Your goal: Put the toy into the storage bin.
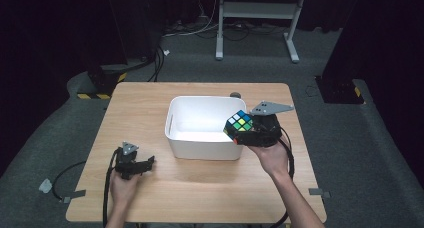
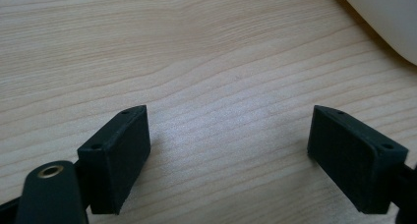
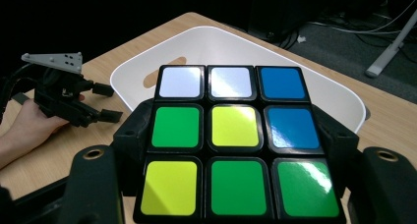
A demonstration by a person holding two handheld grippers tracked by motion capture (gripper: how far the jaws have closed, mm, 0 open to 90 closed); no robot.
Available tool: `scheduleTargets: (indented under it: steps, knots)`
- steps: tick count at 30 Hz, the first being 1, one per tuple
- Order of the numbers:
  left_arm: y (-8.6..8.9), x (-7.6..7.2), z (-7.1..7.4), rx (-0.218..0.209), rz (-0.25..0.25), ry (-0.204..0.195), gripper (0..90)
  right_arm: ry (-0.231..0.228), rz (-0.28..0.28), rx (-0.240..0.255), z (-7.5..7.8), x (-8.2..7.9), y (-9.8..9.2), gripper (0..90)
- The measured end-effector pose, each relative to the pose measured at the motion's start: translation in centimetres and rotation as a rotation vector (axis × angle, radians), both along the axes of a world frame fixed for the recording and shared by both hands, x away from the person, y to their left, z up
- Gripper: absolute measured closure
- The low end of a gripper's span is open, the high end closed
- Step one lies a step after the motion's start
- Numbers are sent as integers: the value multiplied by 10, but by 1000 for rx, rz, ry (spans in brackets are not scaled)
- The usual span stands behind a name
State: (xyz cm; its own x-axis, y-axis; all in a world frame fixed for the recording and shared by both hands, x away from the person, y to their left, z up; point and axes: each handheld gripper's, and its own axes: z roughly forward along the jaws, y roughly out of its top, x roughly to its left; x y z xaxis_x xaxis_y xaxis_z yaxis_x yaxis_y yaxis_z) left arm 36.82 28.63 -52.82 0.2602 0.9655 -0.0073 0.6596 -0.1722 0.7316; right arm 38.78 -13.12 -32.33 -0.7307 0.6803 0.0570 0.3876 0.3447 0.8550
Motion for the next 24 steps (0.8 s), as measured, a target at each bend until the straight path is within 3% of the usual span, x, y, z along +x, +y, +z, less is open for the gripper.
scheduleTargets:
  steps: [24]
  knots:
    - [0, 0, 0, -1, 0, 1, 164, 4, -6, -11, 6, 16, 13, 337]
